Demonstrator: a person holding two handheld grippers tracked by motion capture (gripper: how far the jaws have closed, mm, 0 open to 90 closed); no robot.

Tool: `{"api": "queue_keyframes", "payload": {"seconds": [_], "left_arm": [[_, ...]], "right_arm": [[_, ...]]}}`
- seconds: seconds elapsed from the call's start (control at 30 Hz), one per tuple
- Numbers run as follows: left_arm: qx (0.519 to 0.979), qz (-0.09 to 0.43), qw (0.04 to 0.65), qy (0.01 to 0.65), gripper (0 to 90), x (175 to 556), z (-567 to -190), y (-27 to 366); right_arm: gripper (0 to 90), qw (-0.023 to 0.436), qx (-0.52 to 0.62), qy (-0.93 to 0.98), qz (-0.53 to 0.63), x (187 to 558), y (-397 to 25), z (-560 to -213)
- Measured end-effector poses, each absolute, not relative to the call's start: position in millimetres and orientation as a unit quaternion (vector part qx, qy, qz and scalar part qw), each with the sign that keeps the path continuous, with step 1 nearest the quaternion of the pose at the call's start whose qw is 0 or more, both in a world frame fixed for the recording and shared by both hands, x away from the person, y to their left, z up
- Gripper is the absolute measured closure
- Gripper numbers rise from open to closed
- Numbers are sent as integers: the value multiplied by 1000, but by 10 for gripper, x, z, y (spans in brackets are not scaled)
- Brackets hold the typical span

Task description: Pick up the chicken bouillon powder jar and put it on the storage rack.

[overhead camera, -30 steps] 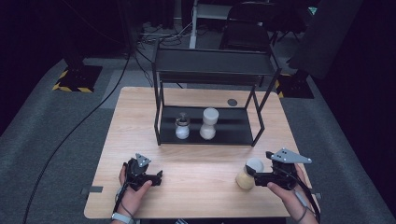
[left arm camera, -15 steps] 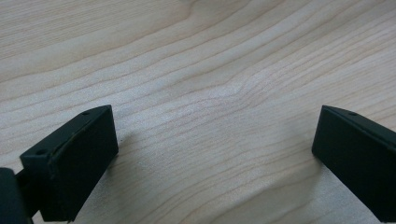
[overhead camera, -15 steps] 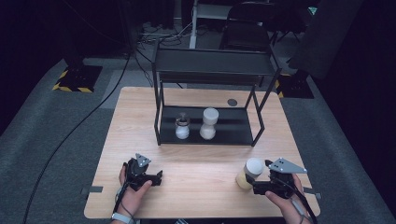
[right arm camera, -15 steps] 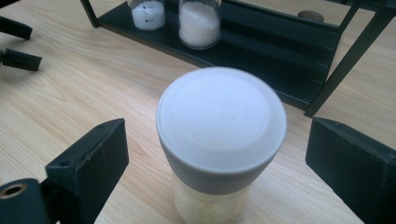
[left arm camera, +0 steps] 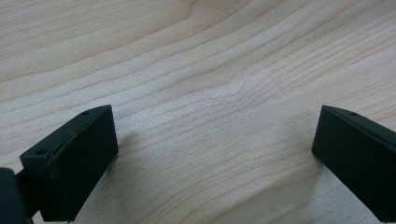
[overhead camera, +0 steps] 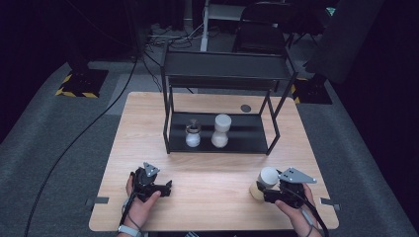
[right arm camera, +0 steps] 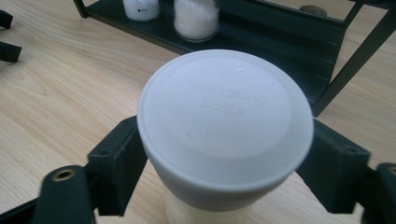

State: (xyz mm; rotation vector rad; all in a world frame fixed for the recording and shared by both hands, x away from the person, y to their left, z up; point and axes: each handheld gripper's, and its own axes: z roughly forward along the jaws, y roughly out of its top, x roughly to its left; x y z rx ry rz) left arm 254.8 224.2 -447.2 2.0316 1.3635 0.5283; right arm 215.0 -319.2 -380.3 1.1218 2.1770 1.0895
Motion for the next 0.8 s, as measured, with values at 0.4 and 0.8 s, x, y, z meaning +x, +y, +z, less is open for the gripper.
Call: {"api": "queue_keyframes", "payload": {"seconds": [0.4,0.8], "left_arm": [[771,200,314,517,3,2548,-4472,2242],[770,201,314,517,3,2547,-4474,2241]], "right_arm": [[341,223,400,798,391,2190,-3166,-3738],[341,230,396,796,395,2265,-3214,-3447]]}}
